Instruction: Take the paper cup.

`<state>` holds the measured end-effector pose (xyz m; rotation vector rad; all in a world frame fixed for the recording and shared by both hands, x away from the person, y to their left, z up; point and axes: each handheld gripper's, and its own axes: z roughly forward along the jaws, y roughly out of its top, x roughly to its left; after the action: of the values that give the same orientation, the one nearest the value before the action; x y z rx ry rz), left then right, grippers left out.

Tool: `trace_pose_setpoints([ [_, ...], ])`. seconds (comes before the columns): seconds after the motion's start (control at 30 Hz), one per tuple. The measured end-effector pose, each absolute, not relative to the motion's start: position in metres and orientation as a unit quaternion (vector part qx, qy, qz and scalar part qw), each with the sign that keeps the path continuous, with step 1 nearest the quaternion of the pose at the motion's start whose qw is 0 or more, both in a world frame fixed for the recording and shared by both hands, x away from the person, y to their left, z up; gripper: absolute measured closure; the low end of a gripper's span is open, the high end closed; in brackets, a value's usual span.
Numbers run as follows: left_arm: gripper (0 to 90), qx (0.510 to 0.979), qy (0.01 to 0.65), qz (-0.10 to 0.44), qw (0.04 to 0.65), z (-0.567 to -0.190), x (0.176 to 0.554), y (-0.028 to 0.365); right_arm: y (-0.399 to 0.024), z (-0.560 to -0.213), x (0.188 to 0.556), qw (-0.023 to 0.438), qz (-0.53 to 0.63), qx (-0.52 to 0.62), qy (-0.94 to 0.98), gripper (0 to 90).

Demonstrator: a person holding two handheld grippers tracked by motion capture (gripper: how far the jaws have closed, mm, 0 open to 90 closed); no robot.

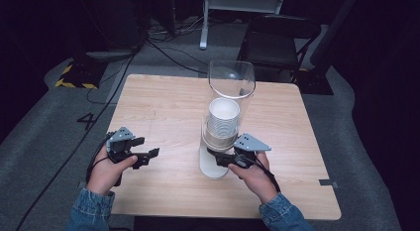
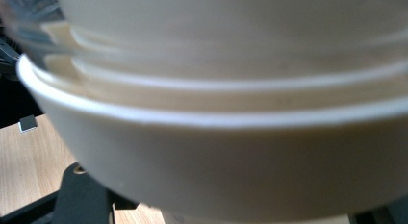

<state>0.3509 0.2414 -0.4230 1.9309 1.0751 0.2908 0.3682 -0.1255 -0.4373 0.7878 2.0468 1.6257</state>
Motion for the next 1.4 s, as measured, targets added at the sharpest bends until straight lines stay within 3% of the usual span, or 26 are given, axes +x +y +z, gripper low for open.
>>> trace_pose_setpoints([
  [1.4, 25.2, 0.778, 0.431, 0.116, 0.443, -0.4220, 0.3497, 0.2385, -0.1274, -0.4418, 0.3697, 0.203, 0.580, 0.275, 0.740, 30.9],
])
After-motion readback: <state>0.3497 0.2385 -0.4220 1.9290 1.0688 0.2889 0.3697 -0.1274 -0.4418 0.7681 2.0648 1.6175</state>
